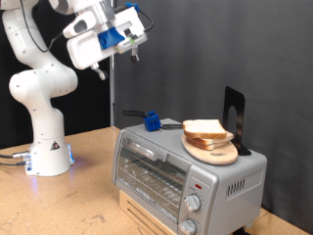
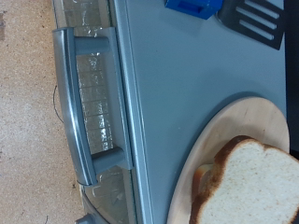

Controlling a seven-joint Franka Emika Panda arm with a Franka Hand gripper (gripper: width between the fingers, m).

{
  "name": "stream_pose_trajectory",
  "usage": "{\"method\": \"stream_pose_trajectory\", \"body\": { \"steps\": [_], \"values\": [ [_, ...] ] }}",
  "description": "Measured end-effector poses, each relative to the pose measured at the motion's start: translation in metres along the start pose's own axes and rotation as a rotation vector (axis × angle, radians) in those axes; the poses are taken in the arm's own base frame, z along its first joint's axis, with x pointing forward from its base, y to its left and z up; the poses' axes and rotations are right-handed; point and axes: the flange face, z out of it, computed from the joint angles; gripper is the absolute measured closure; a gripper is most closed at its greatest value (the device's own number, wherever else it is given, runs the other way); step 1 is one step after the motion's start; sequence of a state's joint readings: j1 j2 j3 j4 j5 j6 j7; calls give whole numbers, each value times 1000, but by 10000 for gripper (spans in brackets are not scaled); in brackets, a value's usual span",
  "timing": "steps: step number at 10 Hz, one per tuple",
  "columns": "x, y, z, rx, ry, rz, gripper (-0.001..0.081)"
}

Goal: Make a piece of toast with the oven

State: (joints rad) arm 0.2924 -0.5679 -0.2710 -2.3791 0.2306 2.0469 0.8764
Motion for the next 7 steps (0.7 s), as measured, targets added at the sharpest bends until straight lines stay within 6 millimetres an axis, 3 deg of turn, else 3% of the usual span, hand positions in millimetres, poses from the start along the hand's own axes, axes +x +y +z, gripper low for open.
{"method": "stream_pose_trajectory", "body": {
  "steps": [5,7],
  "values": [
    [5,3,1,28,-39,-43,124],
    [9,12,14,17,-37,-64,124]
  ]
}}
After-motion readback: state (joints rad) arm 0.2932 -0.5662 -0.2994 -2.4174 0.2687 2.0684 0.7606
